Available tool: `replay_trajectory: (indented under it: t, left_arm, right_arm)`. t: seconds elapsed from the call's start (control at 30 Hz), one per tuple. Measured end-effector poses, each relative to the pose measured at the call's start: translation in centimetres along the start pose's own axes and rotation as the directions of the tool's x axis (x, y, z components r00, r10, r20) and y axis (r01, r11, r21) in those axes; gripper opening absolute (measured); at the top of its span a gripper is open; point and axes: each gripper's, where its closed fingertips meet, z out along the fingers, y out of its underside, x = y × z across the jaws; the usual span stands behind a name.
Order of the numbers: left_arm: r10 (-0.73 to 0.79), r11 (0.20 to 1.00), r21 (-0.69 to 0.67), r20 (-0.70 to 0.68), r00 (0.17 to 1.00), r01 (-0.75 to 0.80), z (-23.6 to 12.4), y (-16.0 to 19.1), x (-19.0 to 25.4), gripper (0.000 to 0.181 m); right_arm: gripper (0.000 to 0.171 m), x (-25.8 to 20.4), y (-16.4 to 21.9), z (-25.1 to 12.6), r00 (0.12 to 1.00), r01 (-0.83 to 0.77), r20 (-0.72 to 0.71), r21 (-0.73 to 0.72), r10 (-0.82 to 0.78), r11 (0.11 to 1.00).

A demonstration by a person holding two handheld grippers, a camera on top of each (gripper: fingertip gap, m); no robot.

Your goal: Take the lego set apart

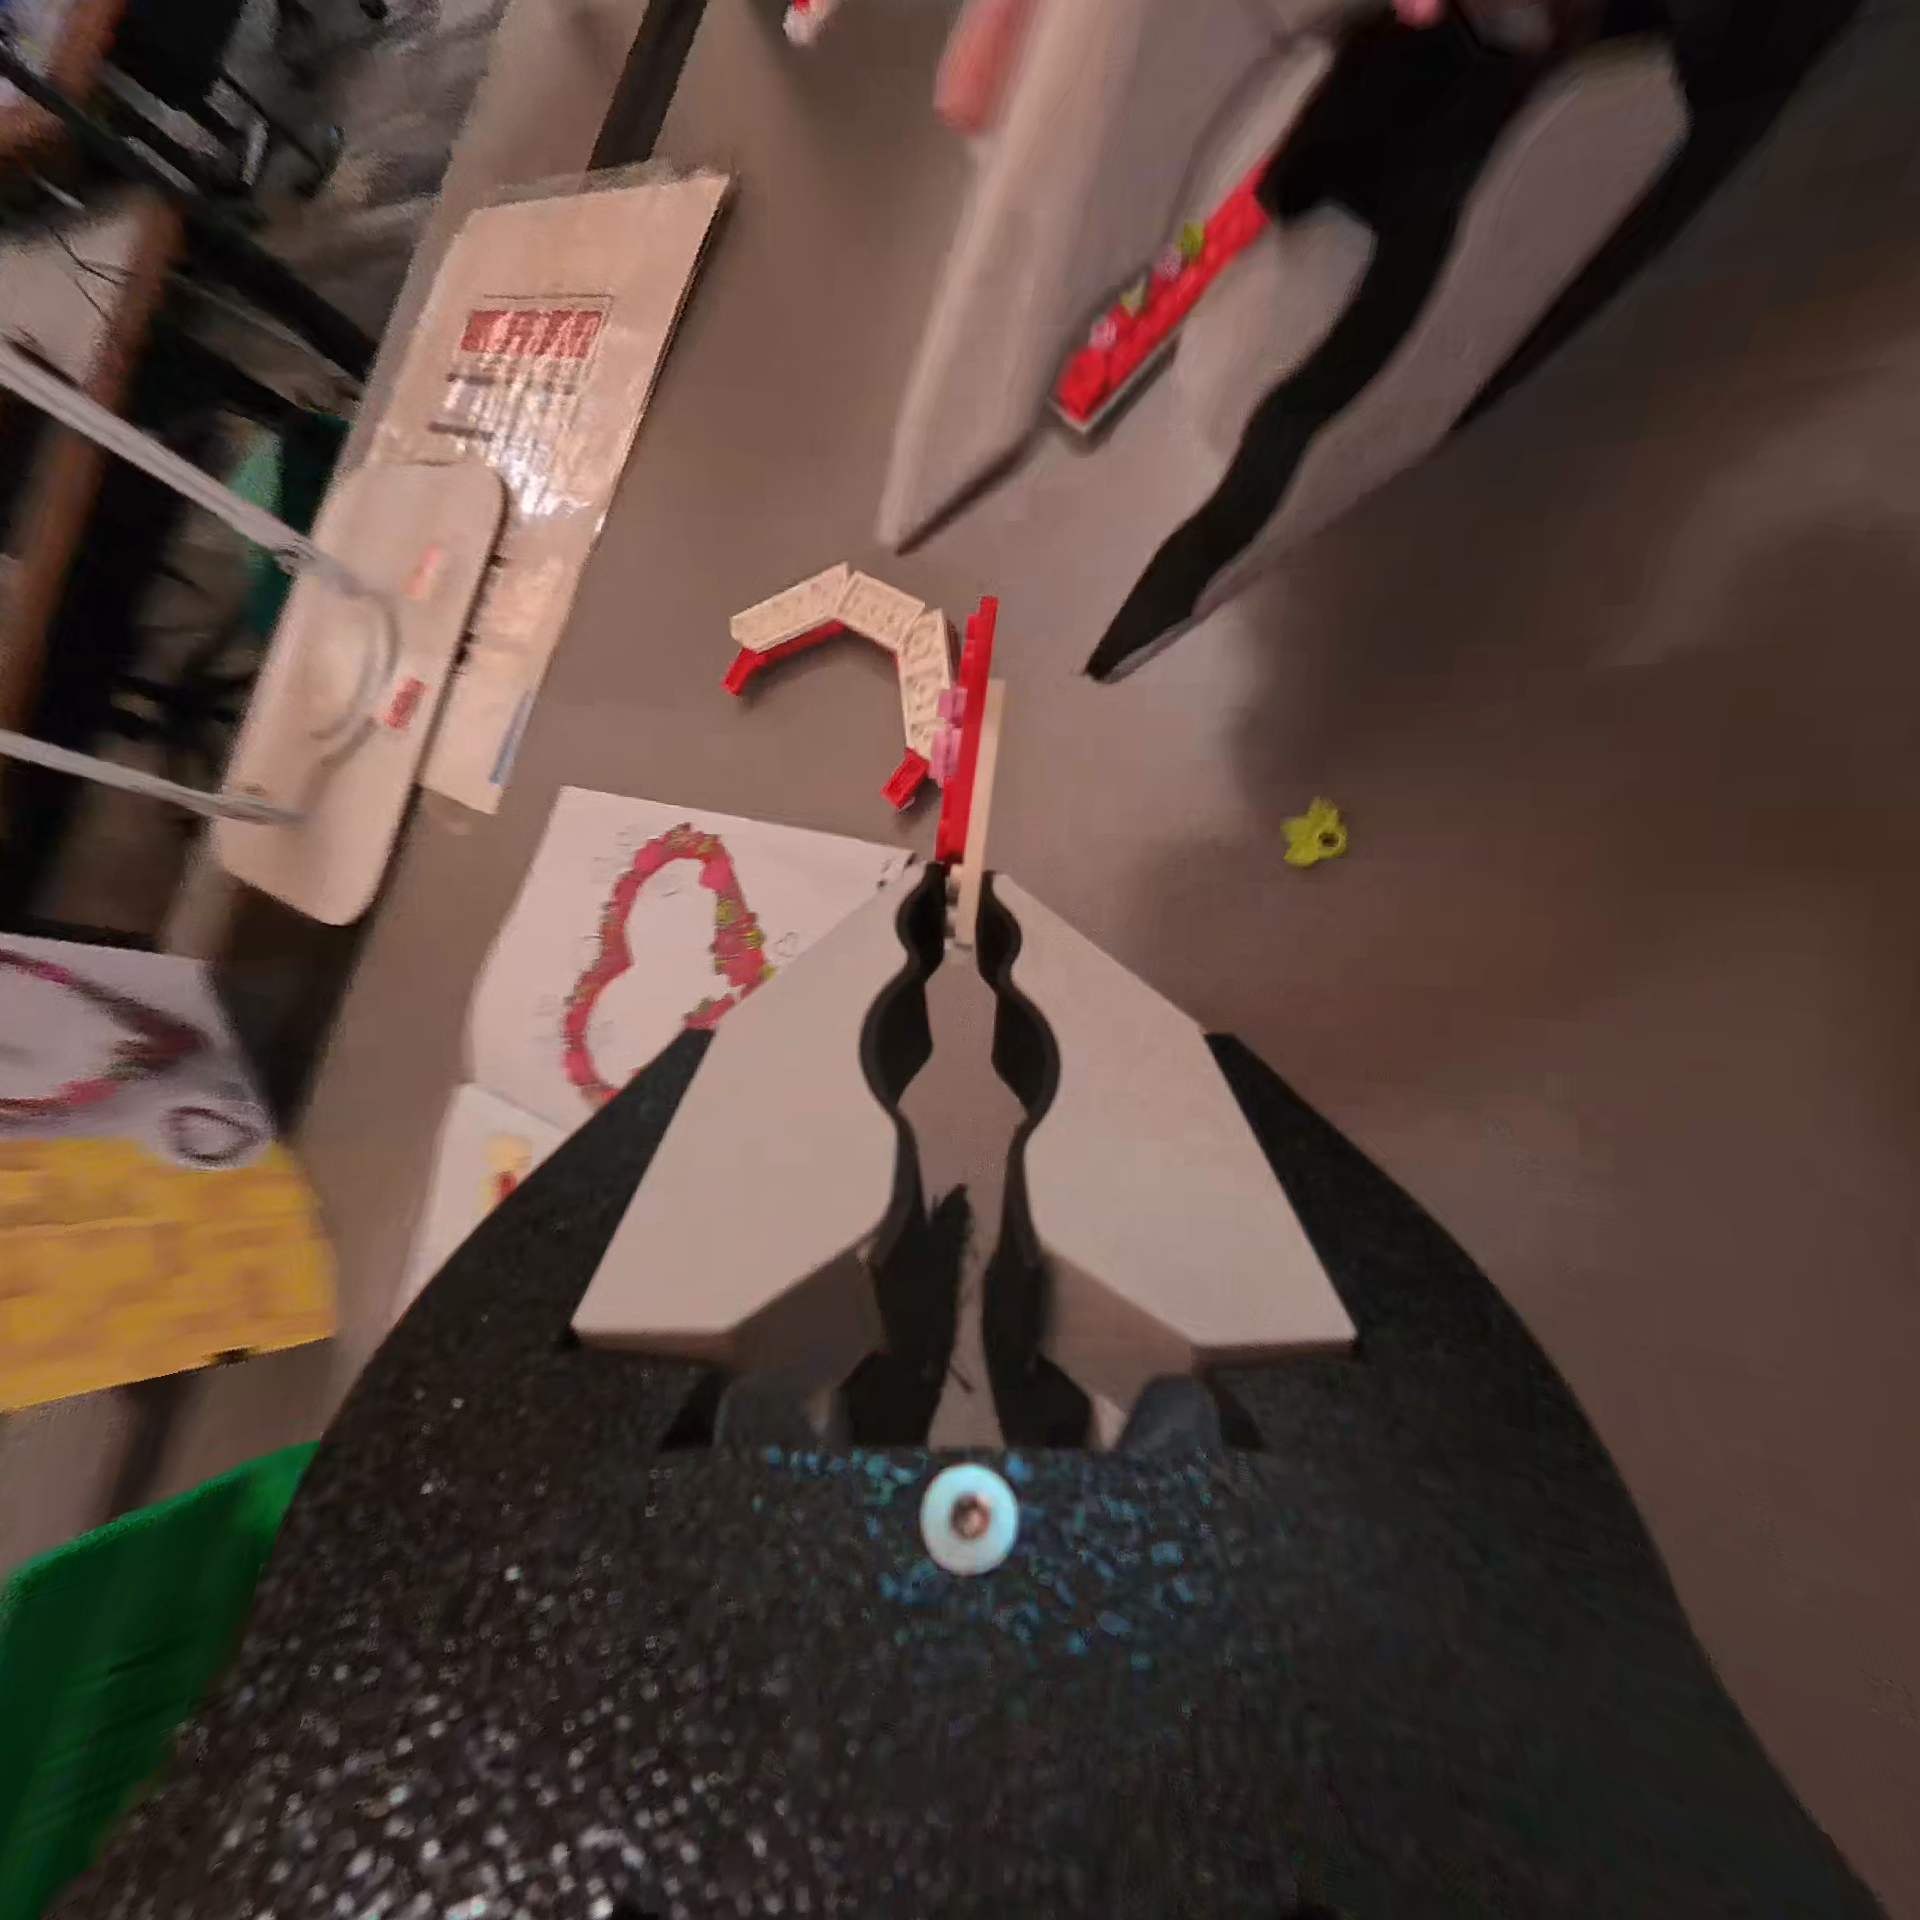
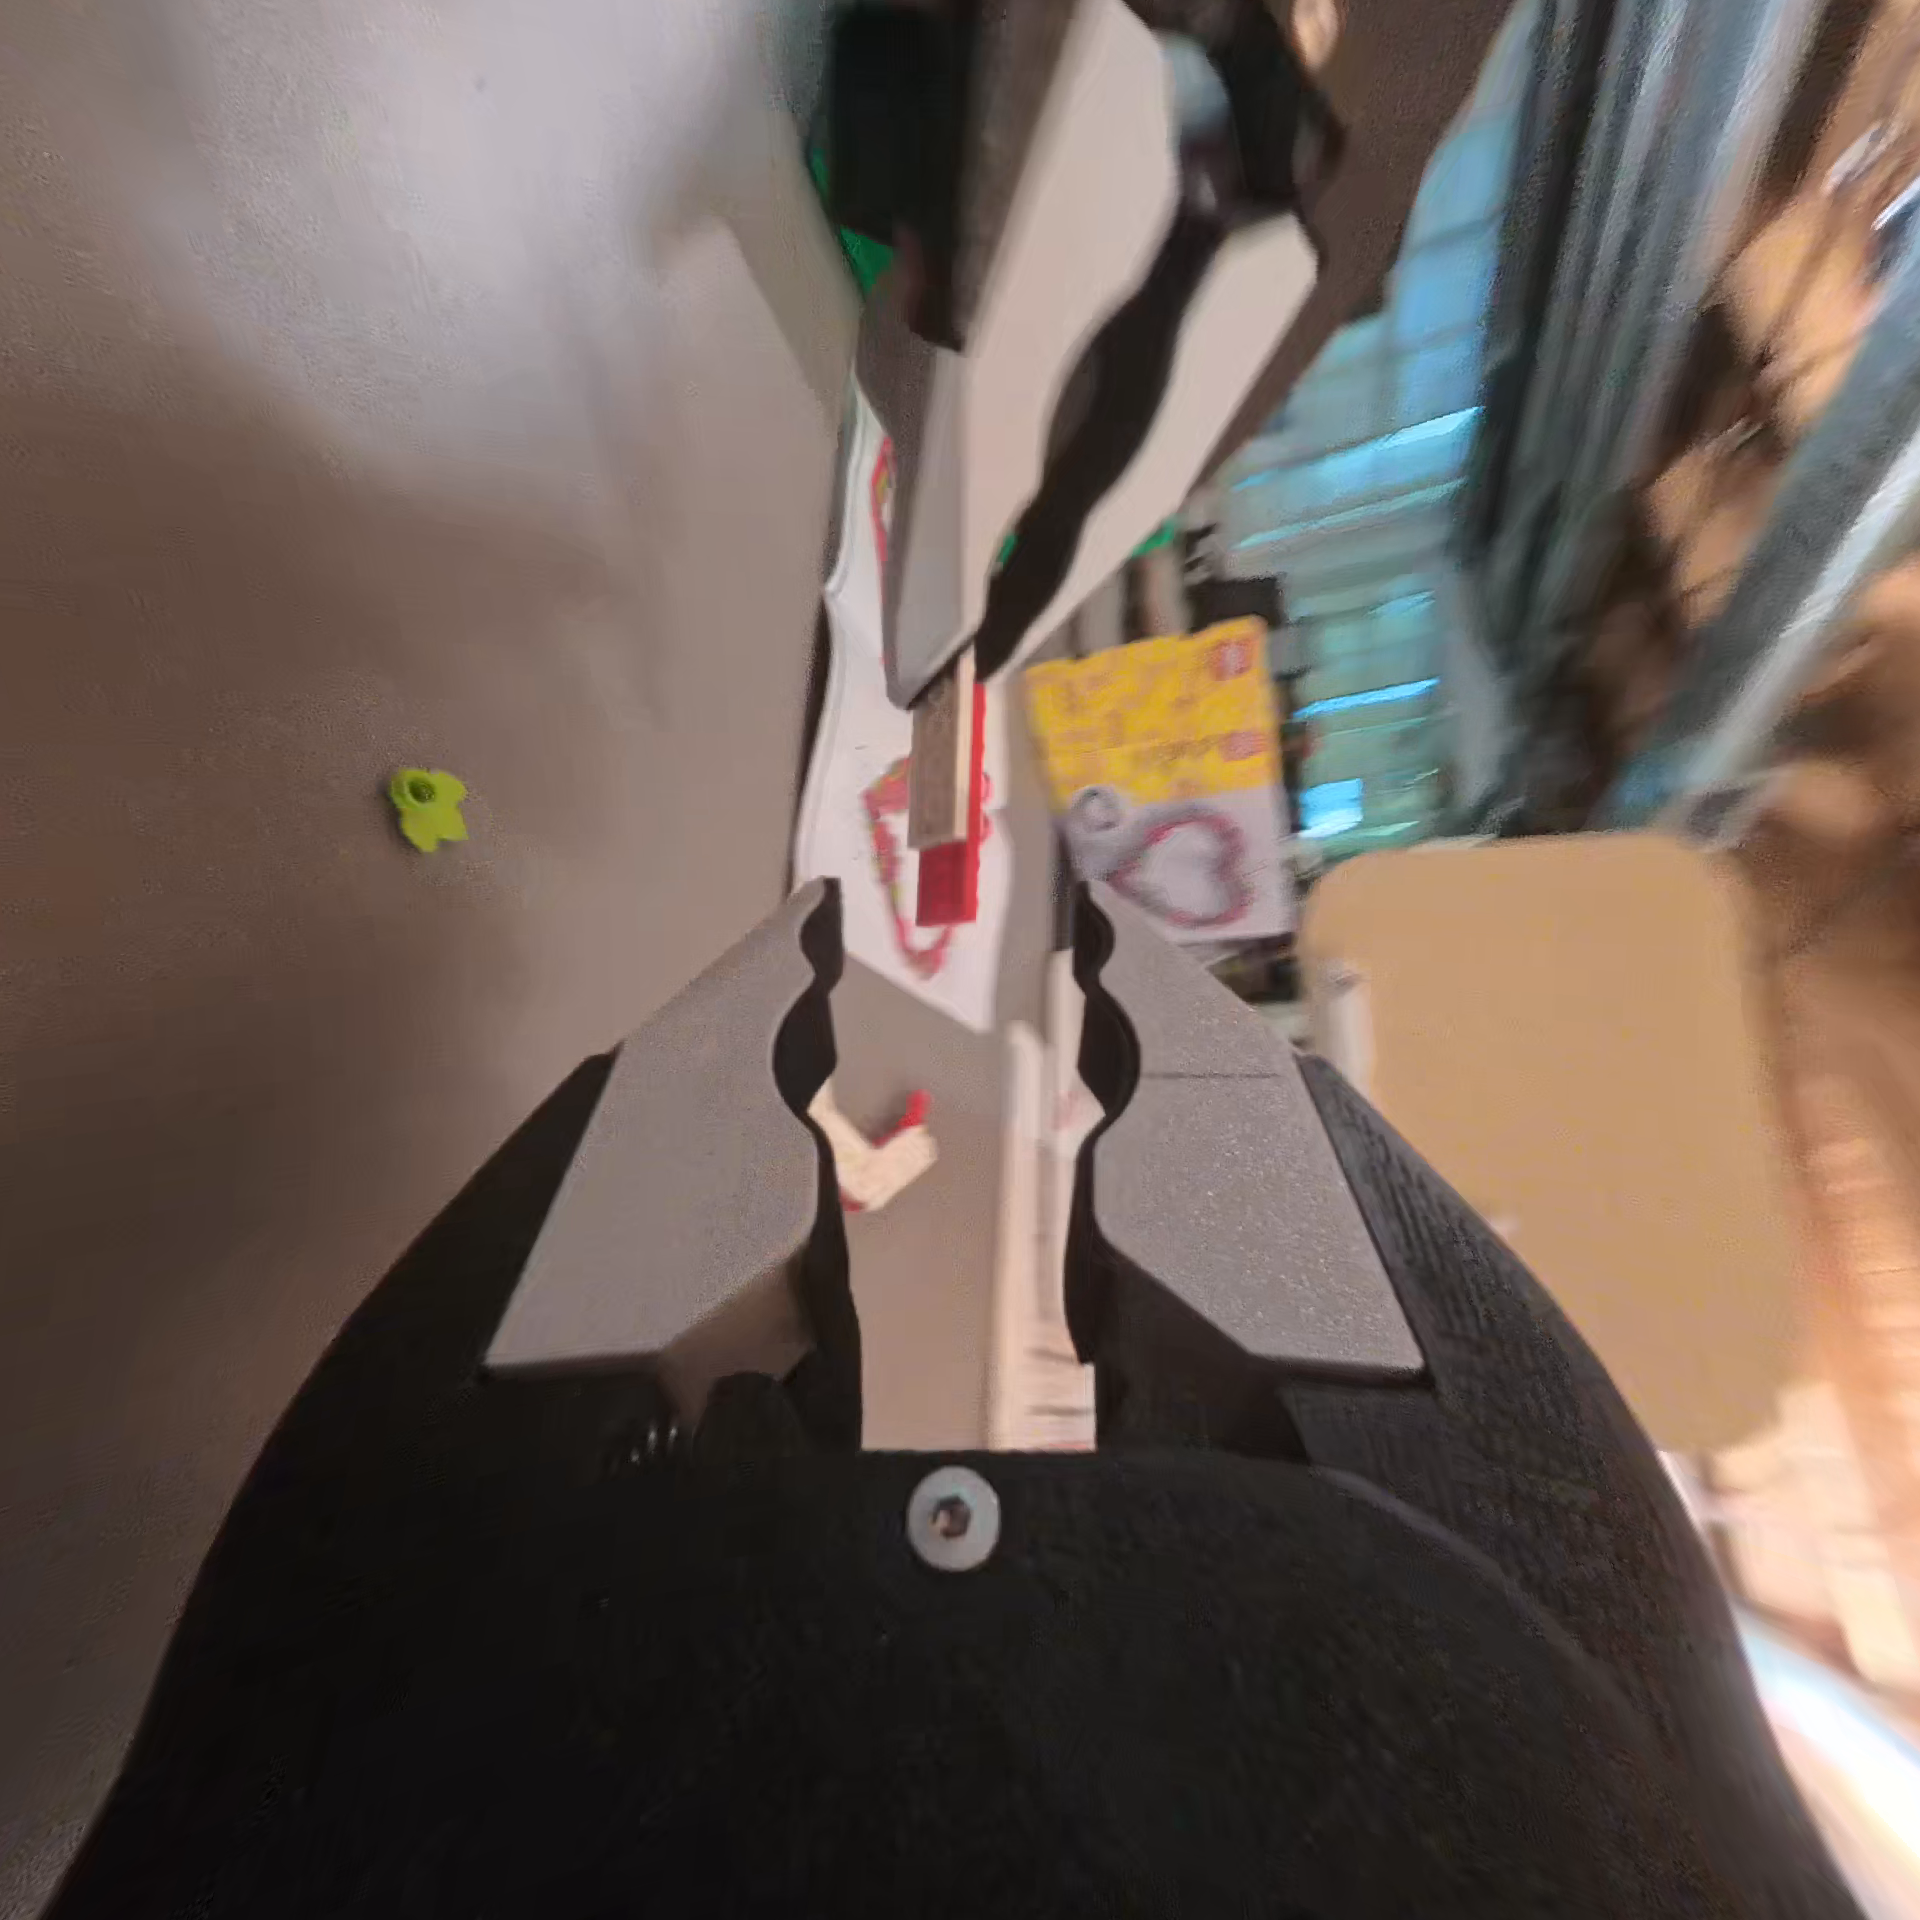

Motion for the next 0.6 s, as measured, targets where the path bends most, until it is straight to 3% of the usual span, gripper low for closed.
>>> replay_trajectory:
  t: [0.03,0.13,0.27,0.43,0.6]
  left_arm:
    - [0.068,0.997,-0.023,0.015,0.998,-0.067,0.0,0.1,0.2,0.002]
    - [0.219,0.974,-0.069,0.051,0.974,-0.215,0.1,0.2,0.4,0.002]
    - [0.311,0.949,-0.076,0.053,0.949,-0.306,0.6,0.1,1.0,0.002]
    - [0.385,0.923,-0.06,0.204,0.9,-0.381,0.1,-0.6,-0.2,0.002]
    - [0.506,0.862,-0.144,0.315,0.803,-0.486,-0.4,-0.8,-0.7,0.003]
  right_arm:
    - [0.045,-0.2,0.3,0.2,0.997,-0.054,0.052,-0.021,0.055,0.998]
    - [0.024,-1.6,0.3,0.4,0.982,-0.084,0.167,-0.063,0.093,0.995]
    - [0.013,-2.3,0.4,0.8,0.975,-0.061,0.206,-0.127,0.086,0.99]
    - [0.003,-0.3,1.0,1.1,0.912,-0.359,0.132,-0.199,0.388,0.912]
    - [0.005,0.7,1.0,1.3,0.866,-0.478,0.075,-0.164,0.495,0.863]
